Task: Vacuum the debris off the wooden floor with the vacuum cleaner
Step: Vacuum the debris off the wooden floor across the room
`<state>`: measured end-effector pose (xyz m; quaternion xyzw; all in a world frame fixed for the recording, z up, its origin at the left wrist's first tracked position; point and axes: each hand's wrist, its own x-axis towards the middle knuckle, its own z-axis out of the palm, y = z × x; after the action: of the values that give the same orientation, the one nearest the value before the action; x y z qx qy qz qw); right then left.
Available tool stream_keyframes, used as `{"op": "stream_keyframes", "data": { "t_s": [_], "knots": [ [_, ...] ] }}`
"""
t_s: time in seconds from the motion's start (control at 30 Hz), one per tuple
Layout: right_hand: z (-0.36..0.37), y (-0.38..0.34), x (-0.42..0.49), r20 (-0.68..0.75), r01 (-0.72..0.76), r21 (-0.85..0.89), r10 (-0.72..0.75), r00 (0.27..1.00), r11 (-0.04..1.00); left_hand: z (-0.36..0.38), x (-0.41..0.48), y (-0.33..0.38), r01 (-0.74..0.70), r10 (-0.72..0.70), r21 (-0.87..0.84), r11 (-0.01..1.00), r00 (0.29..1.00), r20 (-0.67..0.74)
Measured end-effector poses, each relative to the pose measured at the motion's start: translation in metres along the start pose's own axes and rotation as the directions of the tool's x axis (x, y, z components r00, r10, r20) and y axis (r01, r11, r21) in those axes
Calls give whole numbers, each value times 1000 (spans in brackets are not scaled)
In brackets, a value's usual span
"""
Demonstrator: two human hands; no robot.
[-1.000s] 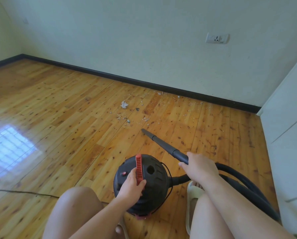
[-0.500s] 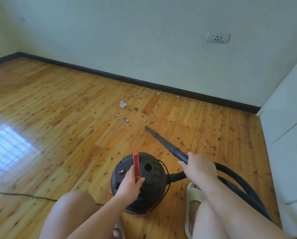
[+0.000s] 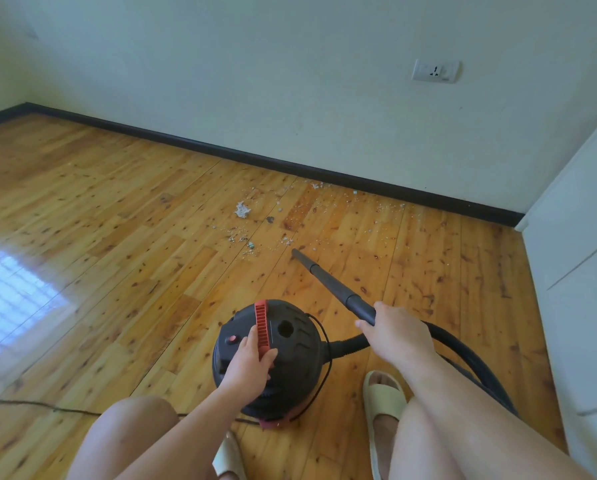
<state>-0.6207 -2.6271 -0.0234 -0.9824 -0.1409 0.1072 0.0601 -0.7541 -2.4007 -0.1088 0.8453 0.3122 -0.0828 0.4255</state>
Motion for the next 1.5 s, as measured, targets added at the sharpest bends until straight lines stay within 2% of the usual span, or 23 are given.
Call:
{"op": "stream_keyframes", "data": {
  "t_s": [0.3, 0.53, 0.83, 1.0, 1.33, 1.5],
  "knots": [
    [-8, -10, 27, 3, 7, -15, -7, 1000, 1000, -19, 13, 0, 14, -14, 12, 1000, 1000, -8],
    [-21, -14, 49, 19, 41, -60, -40, 999, 997, -30, 26, 1, 47, -45, -24, 999, 996, 79],
    [-51, -17, 73, 25, 105, -147, -102, 994, 984, -45, 34, -4, 77, -78, -13, 997, 993, -94],
    [-55, -12, 75, 13, 88, -168, -87, 996, 982, -50, 33, -8, 111, -111, -10, 994, 982, -152],
    [-36, 1, 75, 61, 33, -98, -27, 998, 995, -44, 33, -14, 125, -116, 48, 991, 980, -163],
    [-39, 4, 78, 67, 71, -58, -67, 995, 996, -44, 36, -13, 118, -109, 46, 992, 981, -162]
  ]
}}
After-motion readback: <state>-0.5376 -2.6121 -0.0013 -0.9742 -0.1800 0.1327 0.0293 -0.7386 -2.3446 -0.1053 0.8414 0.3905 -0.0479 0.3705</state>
